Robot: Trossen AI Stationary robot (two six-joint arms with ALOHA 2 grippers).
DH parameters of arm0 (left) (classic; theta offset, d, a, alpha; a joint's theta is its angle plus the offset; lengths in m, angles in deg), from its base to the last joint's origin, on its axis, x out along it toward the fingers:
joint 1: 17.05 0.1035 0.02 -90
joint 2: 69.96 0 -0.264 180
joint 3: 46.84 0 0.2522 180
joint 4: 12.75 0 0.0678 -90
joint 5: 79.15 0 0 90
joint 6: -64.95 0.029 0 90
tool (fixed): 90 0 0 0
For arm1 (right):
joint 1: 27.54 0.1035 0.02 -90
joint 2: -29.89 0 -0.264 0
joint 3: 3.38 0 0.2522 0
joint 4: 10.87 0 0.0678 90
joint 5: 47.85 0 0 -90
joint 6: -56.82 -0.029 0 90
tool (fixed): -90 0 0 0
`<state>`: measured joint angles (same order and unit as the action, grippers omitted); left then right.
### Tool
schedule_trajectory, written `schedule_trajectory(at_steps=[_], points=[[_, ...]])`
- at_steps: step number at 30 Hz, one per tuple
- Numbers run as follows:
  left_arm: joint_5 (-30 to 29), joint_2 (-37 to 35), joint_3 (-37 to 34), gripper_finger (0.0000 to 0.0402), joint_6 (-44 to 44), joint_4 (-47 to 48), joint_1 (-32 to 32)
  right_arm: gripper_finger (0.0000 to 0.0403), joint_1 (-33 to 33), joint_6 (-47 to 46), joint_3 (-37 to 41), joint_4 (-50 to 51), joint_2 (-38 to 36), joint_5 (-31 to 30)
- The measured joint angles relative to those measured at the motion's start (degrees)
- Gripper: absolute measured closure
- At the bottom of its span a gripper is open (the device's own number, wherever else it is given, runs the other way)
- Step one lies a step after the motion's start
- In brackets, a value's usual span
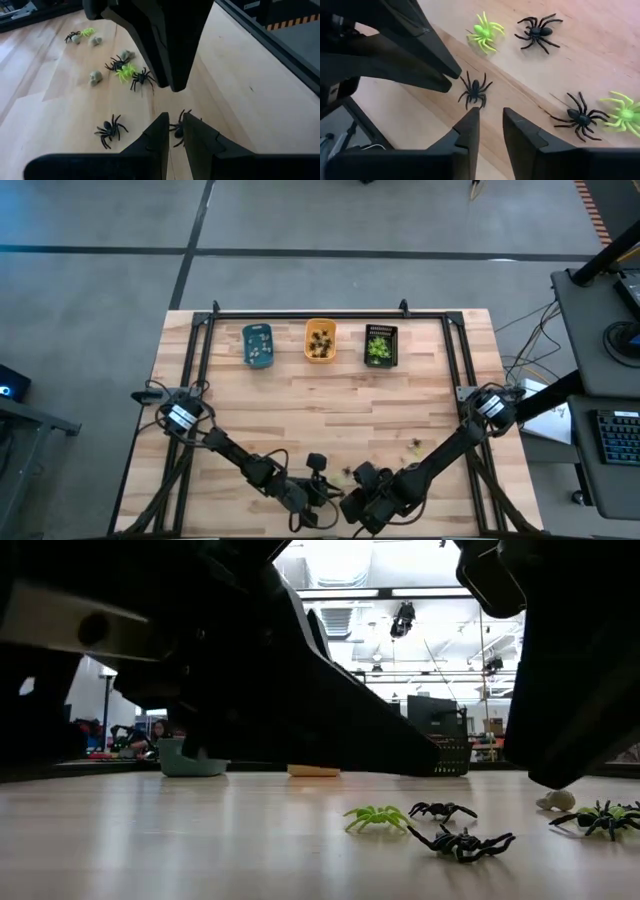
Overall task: Sort Halloween decoration
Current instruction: Put the black spider toy into the orange bin
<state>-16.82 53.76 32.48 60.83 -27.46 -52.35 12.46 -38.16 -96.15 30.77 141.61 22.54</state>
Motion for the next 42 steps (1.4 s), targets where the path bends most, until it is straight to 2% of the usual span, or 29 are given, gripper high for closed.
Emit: schedule_trajectory(at_steps=[7,13,19,25,42], points=[[0.2,0.5,-0.1,0.0363,0.0,-0.3,0.2,0.0283,0.0,0.0,0.0,-0.2,0.0,-0.1],[0.8,2.9,0.3,0.0363,-1.3,-1.6,0.2,0.0263,0.1,0.0,0.0,-1.0,0.0,-1.9],[0.9,3.7,0.3,0.0363,-3.6,-1.6,0.2,0.0259,0.1,-1.5,0.0,-3.5,0.5,-3.0],[0.9,3.7,0.3,0.0363,-4.1,-1.1,0.2,0.0259,0.1,-3.1,0.0,-4.5,3.2,-1.5],[1.2,3.7,0.3,0.0363,-4.3,-0.8,0.3,0.0260,-1.5,1.3,0.0,-8.1,4.0,-3.1]])
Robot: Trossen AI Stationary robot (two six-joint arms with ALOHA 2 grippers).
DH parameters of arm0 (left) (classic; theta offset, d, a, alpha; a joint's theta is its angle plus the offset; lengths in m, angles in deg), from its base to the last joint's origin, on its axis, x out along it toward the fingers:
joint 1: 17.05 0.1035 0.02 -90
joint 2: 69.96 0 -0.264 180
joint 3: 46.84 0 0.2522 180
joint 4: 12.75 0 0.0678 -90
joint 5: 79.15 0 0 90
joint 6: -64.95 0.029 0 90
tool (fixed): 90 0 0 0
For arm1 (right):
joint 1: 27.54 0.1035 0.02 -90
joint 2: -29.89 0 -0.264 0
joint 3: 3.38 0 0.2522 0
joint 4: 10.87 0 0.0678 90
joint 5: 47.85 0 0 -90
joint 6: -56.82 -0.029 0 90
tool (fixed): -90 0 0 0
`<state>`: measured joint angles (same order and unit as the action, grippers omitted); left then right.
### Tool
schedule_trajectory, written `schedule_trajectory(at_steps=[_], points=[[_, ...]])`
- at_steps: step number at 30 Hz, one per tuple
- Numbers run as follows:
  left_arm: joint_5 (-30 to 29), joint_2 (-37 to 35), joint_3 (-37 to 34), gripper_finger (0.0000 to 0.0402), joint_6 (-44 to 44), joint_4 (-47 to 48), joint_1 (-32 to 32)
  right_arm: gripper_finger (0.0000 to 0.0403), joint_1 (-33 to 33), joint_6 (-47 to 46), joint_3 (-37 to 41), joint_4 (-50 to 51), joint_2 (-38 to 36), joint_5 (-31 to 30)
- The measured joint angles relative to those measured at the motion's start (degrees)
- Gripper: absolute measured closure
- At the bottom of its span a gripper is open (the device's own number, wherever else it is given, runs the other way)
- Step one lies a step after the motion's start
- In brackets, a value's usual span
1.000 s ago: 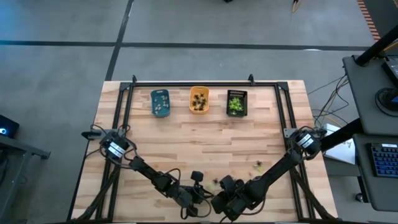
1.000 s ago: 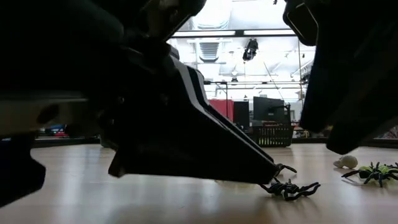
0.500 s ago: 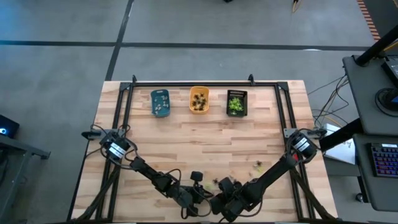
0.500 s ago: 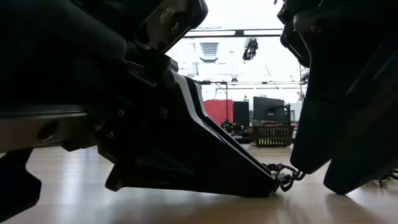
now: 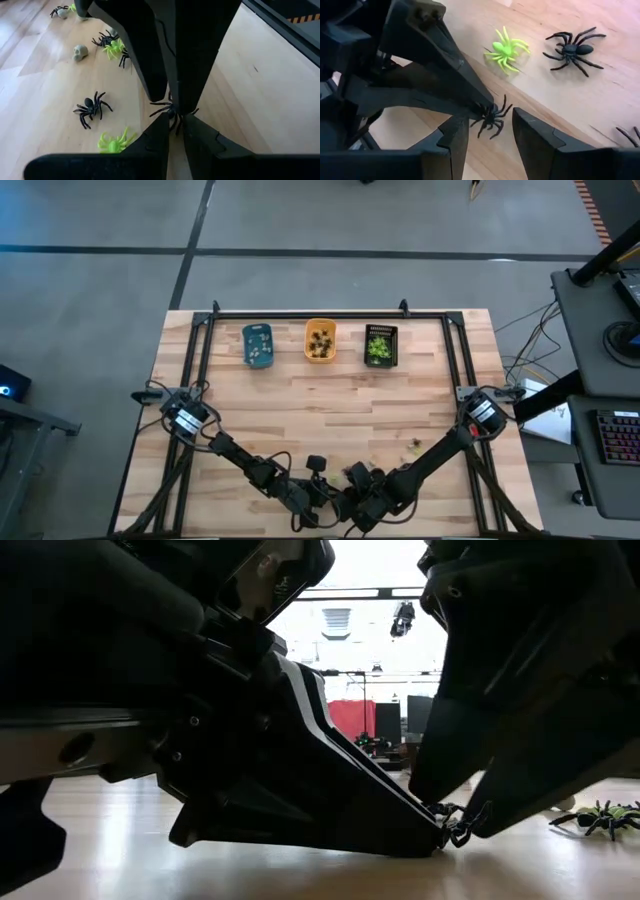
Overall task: Sort Halloween decoration
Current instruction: Put the black spider toy into the orange bin
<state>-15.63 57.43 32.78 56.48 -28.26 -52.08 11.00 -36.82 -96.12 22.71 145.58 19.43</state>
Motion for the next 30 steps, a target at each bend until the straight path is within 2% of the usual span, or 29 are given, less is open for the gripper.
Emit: schedule_trajectory(at_steps=[12,23,30], points=[[0.0,0.0,0.0,0.0363,0.0,0.1,0.0,0.0301,-0.1,-3.1,0.0,-0.1,0.0,1.7],[0.0,0.0,0.0,0.0363,0.0,0.0,0.0,0.0387,-0.2,-1.9,0.2,0.6,0.0,1.7],[0.0,0.0,0.0,0.0361,-0.2,-0.2,-0.2,0.0394,-0.2,1.0,0.3,1.1,0.0,1.7]])
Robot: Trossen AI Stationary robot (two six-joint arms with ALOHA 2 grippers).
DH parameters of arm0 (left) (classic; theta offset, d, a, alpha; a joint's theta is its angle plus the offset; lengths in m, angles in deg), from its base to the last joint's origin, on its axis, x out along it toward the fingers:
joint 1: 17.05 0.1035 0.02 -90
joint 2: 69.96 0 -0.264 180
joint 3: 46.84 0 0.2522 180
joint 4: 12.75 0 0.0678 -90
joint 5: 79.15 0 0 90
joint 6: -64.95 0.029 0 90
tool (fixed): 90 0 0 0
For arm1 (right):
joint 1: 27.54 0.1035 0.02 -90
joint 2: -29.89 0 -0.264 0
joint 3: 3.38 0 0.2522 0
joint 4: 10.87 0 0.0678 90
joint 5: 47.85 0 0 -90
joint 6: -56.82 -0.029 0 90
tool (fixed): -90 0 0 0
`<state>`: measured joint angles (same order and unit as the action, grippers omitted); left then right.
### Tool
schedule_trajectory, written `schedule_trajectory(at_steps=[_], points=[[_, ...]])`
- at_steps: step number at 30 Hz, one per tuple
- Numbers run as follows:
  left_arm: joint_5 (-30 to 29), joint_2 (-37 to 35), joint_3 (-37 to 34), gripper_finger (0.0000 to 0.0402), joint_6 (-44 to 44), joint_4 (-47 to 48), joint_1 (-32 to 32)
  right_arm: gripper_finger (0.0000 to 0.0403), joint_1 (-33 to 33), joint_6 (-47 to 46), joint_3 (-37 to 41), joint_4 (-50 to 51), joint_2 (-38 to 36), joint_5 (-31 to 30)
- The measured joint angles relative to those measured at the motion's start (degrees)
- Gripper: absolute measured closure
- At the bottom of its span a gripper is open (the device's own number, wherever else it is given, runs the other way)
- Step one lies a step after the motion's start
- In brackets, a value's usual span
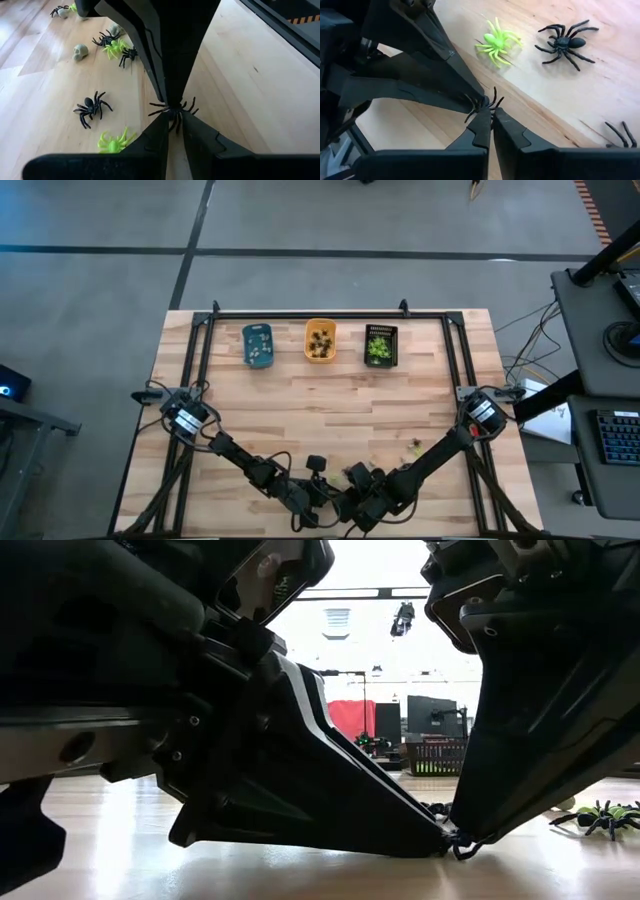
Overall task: Sort Halloween decoration
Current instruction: Put the black spider toy into the orange bin
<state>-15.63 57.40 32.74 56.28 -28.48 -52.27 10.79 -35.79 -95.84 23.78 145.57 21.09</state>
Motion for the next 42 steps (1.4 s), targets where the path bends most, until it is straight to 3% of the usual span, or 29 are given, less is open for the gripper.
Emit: schedule_trajectory(at_steps=[15,24,31,42], points=[[-4.3,-3.1,-0.1,0.0333,0.5,5.2,-1.5,0.0394,0.0,4.1,-0.1,-0.1,0.0,0.0],[1.4,-2.8,-0.1,0.0338,2.6,2.7,-2.0,0.0394,-0.4,6.5,-0.2,-0.1,-0.5,-1.1],[0.7,-1.6,-0.1,0.0362,2.3,1.7,-1.7,0.0394,-0.6,7.3,-0.3,-0.2,-0.6,-1.1],[0.4,0.1,0.1,0.0365,0.6,0.9,-1.0,0.0394,-0.6,7.3,-0.3,-0.2,-0.6,-1.1]])
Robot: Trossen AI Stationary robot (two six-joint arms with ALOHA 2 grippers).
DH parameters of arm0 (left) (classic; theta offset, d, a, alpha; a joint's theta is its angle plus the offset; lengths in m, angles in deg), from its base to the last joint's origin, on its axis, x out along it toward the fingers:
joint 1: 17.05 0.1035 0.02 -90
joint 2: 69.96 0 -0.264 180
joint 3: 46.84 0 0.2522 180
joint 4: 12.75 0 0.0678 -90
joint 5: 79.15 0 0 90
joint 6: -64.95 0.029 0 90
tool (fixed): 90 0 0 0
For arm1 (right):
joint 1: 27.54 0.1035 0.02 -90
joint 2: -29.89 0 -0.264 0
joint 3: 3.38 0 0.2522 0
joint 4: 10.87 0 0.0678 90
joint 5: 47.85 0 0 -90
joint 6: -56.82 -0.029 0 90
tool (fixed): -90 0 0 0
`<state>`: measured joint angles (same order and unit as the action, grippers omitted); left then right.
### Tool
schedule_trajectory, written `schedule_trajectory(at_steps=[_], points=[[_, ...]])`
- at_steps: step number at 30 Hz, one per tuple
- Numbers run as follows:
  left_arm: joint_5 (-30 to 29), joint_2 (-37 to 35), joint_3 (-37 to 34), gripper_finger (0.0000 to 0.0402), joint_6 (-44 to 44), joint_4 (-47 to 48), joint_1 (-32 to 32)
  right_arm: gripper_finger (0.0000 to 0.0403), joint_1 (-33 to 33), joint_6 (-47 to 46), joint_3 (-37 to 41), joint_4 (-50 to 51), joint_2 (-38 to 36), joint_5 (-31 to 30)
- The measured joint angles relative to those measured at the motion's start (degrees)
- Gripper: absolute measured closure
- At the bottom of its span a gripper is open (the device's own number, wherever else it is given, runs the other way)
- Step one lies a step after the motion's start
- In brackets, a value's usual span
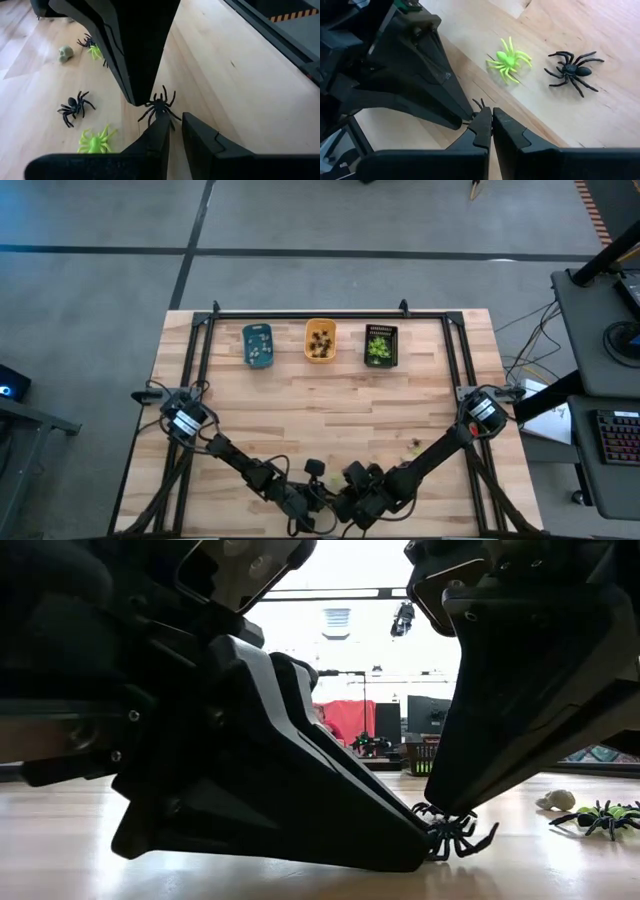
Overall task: Sort Halloween decoration
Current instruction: Put the black spider toy into the orange bin
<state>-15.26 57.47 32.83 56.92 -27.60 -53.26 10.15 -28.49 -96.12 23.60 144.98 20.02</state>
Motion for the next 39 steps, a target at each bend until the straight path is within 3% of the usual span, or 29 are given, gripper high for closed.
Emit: schedule_trajectory(at_steps=[5,14,20,39], points=[[0.0,0.0,0.0,0.0365,-0.2,0.2,0.2,0.0374,-0.1,0.5,0.0,0.0,-0.2,0.2],[0.1,0.1,0.0,0.0365,-1.5,0.6,0.3,0.0271,-0.6,0.2,0.0,5.1,-1.6,4.9],[0.1,0.1,0.0,0.0365,-1.7,0.7,0.4,0.0229,-0.6,-0.2,0.0,4.6,-2.5,9.1],[0.1,0.2,-0.1,0.0365,-1.7,0.7,0.4,0.0216,-0.6,1.5,0.9,-3.0,0.1,6.0]])
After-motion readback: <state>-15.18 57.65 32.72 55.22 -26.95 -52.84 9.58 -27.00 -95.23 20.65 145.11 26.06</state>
